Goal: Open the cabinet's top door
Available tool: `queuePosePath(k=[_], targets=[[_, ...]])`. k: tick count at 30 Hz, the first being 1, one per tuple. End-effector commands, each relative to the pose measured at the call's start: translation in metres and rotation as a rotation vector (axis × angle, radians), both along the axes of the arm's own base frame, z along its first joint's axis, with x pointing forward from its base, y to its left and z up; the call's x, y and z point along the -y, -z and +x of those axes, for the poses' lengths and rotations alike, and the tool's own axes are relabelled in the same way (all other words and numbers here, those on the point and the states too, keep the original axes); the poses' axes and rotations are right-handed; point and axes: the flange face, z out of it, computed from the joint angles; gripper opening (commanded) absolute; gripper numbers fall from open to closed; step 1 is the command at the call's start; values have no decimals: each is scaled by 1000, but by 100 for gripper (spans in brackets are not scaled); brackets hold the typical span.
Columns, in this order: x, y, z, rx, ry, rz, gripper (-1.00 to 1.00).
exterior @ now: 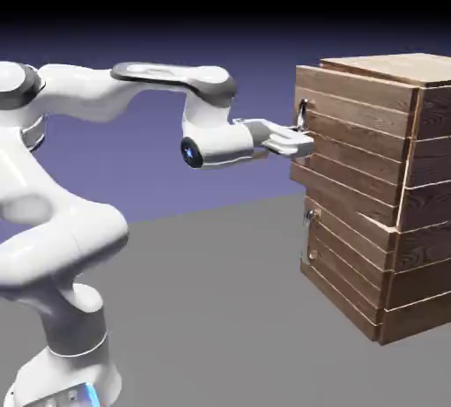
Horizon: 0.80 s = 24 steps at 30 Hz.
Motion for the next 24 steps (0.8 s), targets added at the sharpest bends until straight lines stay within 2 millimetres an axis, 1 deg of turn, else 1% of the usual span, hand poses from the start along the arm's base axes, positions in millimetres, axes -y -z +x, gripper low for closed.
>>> queuePosePath(k=[1,5,8,10,20,24], targets=[[1,0,-2,2,-7,2,-100],[6,0,-7,0,-33,2,-100],[19,0,-22,0,-100,5,-100],[22,0,-27,2,-124,9,-100],[19,0,-21,-3,-97,0,-100],[20,0,-22,-3,-103,1,-100]])
